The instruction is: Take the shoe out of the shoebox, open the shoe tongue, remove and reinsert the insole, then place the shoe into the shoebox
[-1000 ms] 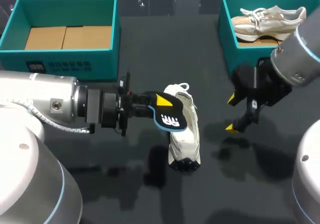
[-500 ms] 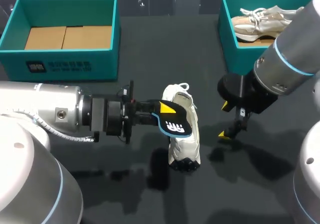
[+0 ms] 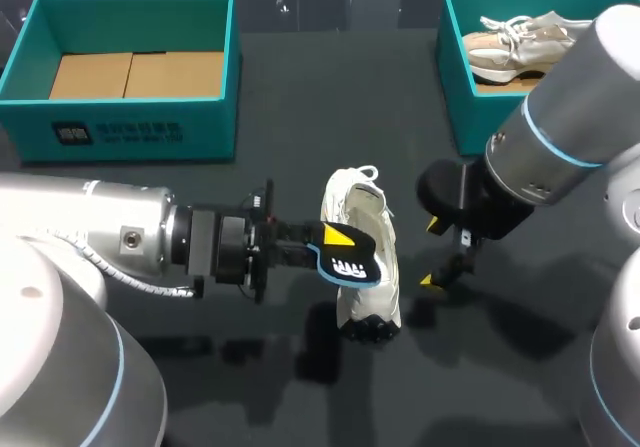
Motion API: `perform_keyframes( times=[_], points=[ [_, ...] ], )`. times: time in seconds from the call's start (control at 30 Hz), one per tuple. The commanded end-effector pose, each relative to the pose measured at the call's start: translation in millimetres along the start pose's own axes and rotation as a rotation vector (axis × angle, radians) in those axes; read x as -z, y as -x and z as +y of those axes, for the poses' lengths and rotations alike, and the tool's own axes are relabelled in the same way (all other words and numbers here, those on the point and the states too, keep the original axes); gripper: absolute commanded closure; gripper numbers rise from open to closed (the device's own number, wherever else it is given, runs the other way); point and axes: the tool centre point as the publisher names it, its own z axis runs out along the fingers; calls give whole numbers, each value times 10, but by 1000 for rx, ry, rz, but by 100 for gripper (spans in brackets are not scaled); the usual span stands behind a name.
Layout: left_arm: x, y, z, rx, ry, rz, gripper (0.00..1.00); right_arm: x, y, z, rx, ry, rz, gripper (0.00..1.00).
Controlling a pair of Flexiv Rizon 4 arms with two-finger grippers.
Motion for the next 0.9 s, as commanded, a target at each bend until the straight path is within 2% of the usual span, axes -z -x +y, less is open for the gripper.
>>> perform_keyframes(
  times=[0.03, 0.4, 0.57, 0.9],
  points=[
    [-132, -6, 63, 9, -1, -2, 100, -240, 64, 6, -2, 9, 15, 0],
    [-282, -124, 276, 110, 23, -10, 100, -366, 84, -52, -36, 6, 43, 0],
    [-333, -162, 303, 127, -3, 1, 100, -414, 70, -64, -43, 7, 48, 0],
    [-443, -205, 330, 155, -108, 38, 100, -528, 2, -57, -53, 13, 55, 0]
  ],
)
